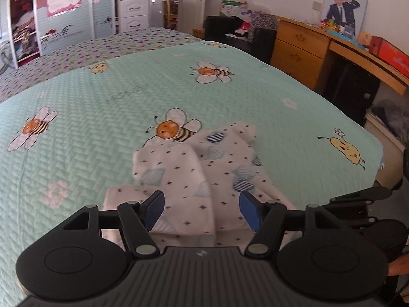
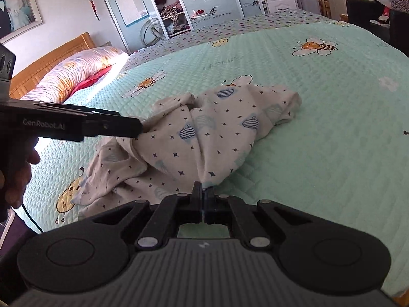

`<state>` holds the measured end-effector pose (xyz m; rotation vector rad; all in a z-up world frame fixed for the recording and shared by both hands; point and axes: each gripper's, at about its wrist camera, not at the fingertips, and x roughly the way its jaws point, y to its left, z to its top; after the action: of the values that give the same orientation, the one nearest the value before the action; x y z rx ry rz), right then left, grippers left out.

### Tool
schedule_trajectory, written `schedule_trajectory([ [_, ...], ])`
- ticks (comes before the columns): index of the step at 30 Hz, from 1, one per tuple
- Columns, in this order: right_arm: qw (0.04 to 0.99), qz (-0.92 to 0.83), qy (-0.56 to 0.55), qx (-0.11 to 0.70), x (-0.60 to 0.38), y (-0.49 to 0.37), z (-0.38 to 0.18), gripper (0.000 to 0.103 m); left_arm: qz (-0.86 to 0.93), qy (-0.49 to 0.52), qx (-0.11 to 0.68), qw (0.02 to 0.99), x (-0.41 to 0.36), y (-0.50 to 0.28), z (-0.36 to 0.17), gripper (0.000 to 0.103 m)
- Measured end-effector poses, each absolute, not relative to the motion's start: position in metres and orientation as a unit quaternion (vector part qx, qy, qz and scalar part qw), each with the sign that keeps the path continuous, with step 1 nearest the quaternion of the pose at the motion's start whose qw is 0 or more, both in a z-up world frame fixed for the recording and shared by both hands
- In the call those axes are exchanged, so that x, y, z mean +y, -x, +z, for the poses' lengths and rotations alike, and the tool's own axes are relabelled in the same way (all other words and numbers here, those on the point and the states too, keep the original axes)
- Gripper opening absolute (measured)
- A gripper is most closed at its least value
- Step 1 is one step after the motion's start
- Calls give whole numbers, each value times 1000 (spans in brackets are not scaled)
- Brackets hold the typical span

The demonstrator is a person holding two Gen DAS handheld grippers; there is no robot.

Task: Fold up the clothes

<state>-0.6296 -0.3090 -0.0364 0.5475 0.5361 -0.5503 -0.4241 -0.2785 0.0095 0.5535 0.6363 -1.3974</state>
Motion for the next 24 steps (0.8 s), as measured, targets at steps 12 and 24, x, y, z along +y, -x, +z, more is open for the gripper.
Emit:
schedule_trajectory([
  [12,882,-270,-274,274,-306,631,-51,7,-533,-163,299,775,-264,376,20,4],
  [24,883,-242,-276,292,-306,612,-56,8,-375,-112,305,868,-115,298,60,0],
])
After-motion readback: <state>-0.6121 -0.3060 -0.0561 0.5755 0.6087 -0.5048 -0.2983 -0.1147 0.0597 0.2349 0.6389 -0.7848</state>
